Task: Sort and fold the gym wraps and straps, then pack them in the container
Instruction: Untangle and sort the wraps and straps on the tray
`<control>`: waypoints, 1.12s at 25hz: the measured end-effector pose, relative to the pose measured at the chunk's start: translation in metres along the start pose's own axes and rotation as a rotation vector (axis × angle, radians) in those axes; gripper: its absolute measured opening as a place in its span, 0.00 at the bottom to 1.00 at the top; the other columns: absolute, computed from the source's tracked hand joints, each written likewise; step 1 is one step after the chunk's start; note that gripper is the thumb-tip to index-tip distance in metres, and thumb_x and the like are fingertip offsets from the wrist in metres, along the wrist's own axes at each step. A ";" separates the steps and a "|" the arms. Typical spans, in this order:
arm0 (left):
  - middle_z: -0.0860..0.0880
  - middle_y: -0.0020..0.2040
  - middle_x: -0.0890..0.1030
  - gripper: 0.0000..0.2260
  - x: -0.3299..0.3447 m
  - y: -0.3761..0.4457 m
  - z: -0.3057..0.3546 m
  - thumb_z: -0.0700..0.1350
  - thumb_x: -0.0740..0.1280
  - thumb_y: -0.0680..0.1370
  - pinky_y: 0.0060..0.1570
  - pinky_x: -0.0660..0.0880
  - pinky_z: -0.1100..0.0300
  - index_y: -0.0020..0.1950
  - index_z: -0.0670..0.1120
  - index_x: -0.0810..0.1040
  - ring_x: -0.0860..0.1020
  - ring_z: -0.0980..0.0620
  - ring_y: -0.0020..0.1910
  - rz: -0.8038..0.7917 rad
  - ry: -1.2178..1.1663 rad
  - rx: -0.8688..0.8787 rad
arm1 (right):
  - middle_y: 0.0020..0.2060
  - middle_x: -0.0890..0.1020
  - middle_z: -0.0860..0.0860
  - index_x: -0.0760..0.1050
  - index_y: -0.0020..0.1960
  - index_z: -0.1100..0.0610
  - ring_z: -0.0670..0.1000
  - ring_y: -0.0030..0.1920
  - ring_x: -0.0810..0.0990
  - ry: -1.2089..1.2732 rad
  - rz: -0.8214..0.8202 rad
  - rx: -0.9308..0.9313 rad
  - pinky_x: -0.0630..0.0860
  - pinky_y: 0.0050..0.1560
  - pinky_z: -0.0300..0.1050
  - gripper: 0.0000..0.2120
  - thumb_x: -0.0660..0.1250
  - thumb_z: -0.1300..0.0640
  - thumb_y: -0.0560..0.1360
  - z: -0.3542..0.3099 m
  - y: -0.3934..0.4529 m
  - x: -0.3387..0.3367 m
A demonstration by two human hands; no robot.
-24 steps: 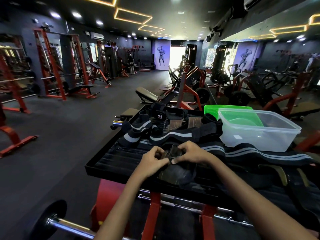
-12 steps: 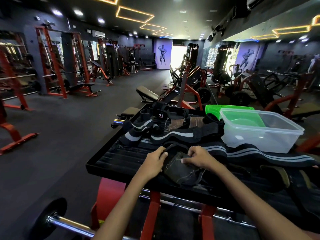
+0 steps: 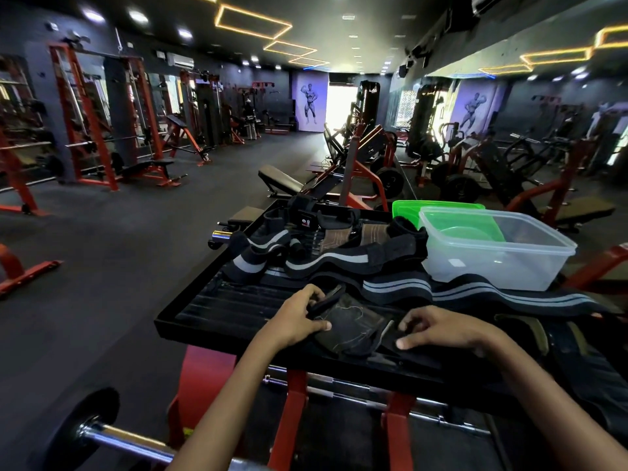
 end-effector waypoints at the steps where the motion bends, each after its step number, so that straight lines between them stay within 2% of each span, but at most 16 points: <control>1: 0.47 0.51 0.74 0.17 0.001 0.000 0.000 0.41 0.72 0.73 0.34 0.66 0.70 0.57 0.46 0.69 0.67 0.59 0.35 -0.007 0.004 0.003 | 0.33 0.76 0.49 0.74 0.54 0.58 0.43 0.32 0.73 0.081 -0.003 -0.048 0.68 0.34 0.35 0.18 0.75 0.55 0.68 0.006 -0.003 0.001; 4: 0.48 0.51 0.73 0.17 0.002 0.001 0.002 0.39 0.71 0.73 0.32 0.65 0.71 0.57 0.45 0.68 0.67 0.60 0.35 0.003 0.029 0.022 | 0.30 0.73 0.53 0.70 0.60 0.57 0.44 0.28 0.68 0.263 -0.106 -0.158 0.65 0.32 0.35 0.20 0.72 0.61 0.71 0.008 -0.018 -0.006; 8: 0.46 0.52 0.74 0.16 0.003 0.002 0.002 0.37 0.71 0.73 0.34 0.66 0.73 0.57 0.44 0.69 0.68 0.61 0.37 0.031 0.046 0.043 | 0.42 0.83 0.61 0.78 0.55 0.56 0.49 0.28 0.79 0.406 -0.476 -0.288 0.75 0.30 0.37 0.13 0.71 0.54 0.71 -0.004 -0.053 -0.021; 10: 0.45 0.52 0.75 0.16 0.003 0.002 0.002 0.37 0.71 0.73 0.37 0.67 0.72 0.56 0.45 0.69 0.69 0.60 0.38 0.029 0.046 0.041 | 0.52 0.82 0.62 0.78 0.57 0.60 0.55 0.42 0.83 0.620 -0.568 -0.408 0.78 0.42 0.43 0.19 0.72 0.50 0.71 -0.009 -0.060 -0.028; 11: 0.45 0.54 0.75 0.16 0.003 0.003 0.000 0.38 0.71 0.73 0.41 0.69 0.69 0.56 0.46 0.69 0.71 0.57 0.41 0.030 0.048 0.039 | 0.59 0.78 0.64 0.72 0.64 0.63 0.60 0.53 0.81 0.795 -0.650 -0.494 0.77 0.52 0.49 0.23 0.69 0.53 0.73 -0.014 -0.060 -0.032; 13: 0.45 0.55 0.75 0.16 0.004 0.004 -0.002 0.38 0.71 0.72 0.51 0.73 0.59 0.55 0.49 0.68 0.74 0.52 0.48 0.035 0.037 0.037 | 0.72 0.60 0.66 0.55 0.72 0.70 0.65 0.71 0.62 1.107 -0.814 -0.628 0.62 0.70 0.60 0.30 0.61 0.63 0.75 -0.031 -0.058 -0.033; 15: 0.46 0.56 0.74 0.17 0.004 0.004 -0.003 0.38 0.71 0.72 0.57 0.73 0.53 0.54 0.52 0.68 0.74 0.50 0.53 0.036 0.023 0.037 | 0.74 0.49 0.67 0.50 0.73 0.72 0.65 0.75 0.48 1.226 -0.848 -0.692 0.47 0.74 0.62 0.35 0.57 0.70 0.68 -0.045 -0.052 -0.030; 16: 0.46 0.56 0.74 0.17 0.004 0.004 -0.004 0.38 0.71 0.72 0.59 0.73 0.51 0.54 0.53 0.68 0.75 0.50 0.55 0.037 0.017 0.034 | 0.74 0.51 0.66 0.51 0.72 0.72 0.65 0.75 0.49 1.203 -0.820 -0.710 0.48 0.74 0.62 0.35 0.57 0.72 0.67 -0.054 -0.049 -0.028; 18: 0.47 0.57 0.73 0.18 0.004 0.005 -0.005 0.37 0.71 0.72 0.60 0.72 0.50 0.54 0.53 0.68 0.74 0.49 0.57 0.041 0.007 0.031 | 0.68 0.69 0.64 0.62 0.69 0.68 0.63 0.69 0.67 0.950 -0.479 -0.606 0.68 0.67 0.55 0.27 0.64 0.71 0.71 -0.059 -0.033 -0.027; 19: 0.47 0.58 0.72 0.19 0.004 0.005 -0.004 0.37 0.71 0.72 0.61 0.72 0.51 0.55 0.53 0.68 0.74 0.49 0.58 0.045 0.002 0.037 | 0.57 0.81 0.59 0.69 0.64 0.65 0.60 0.58 0.78 0.726 -0.223 -0.532 0.78 0.55 0.48 0.19 0.65 0.66 0.74 -0.064 -0.025 -0.030; 20: 0.48 0.59 0.72 0.20 0.005 0.005 -0.004 0.37 0.70 0.72 0.62 0.71 0.52 0.57 0.53 0.67 0.73 0.50 0.59 0.050 -0.002 0.043 | 0.42 0.85 0.52 0.75 0.58 0.62 0.55 0.45 0.82 0.477 0.005 -0.478 0.79 0.41 0.43 0.12 0.64 0.60 0.76 -0.070 -0.019 -0.035; 22: 0.49 0.61 0.70 0.23 0.005 0.004 -0.003 0.37 0.70 0.73 0.62 0.69 0.58 0.64 0.51 0.66 0.71 0.52 0.61 0.066 -0.006 0.035 | 0.22 0.77 0.44 0.81 0.42 0.52 0.47 0.29 0.75 -0.016 0.374 -0.432 0.71 0.33 0.43 0.12 0.63 0.47 0.76 -0.080 -0.011 -0.050; 24: 0.49 0.63 0.69 0.26 0.004 0.003 -0.002 0.38 0.69 0.74 0.63 0.66 0.62 0.69 0.47 0.65 0.69 0.55 0.63 0.091 0.012 0.020 | 0.27 0.74 0.43 0.81 0.33 0.42 0.48 0.36 0.72 -0.275 0.547 -0.449 0.66 0.40 0.40 0.12 0.68 0.50 0.74 -0.093 -0.008 -0.055; 25: 0.49 0.63 0.69 0.26 0.003 0.003 -0.003 0.38 0.70 0.74 0.63 0.66 0.63 0.70 0.46 0.64 0.69 0.55 0.63 0.105 0.029 0.022 | 0.36 0.75 0.43 0.83 0.39 0.42 0.50 0.44 0.72 -0.271 0.578 -0.461 0.66 0.46 0.39 0.13 0.68 0.59 0.75 -0.100 -0.006 -0.051; 26: 0.49 0.63 0.69 0.27 0.003 0.004 -0.003 0.38 0.70 0.74 0.63 0.66 0.63 0.70 0.46 0.65 0.69 0.54 0.63 0.112 0.034 0.022 | 0.44 0.75 0.47 0.84 0.47 0.50 0.52 0.51 0.73 -0.114 0.570 -0.483 0.68 0.52 0.39 0.14 0.65 0.67 0.74 -0.105 -0.003 -0.047; 28: 0.48 0.62 0.70 0.27 0.001 0.003 -0.003 0.38 0.70 0.73 0.61 0.67 0.65 0.70 0.45 0.66 0.71 0.53 0.62 0.111 0.012 0.015 | 0.44 0.79 0.56 0.78 0.53 0.64 0.54 0.47 0.80 0.633 0.396 -0.521 0.77 0.47 0.41 0.16 0.57 0.75 0.73 -0.116 0.000 -0.033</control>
Point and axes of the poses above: each hand's wrist, its own y-axis towards the middle knuckle, its own x-axis out of the palm, z = x × y, the point moved 4 cm from there along y, towards the middle knuckle
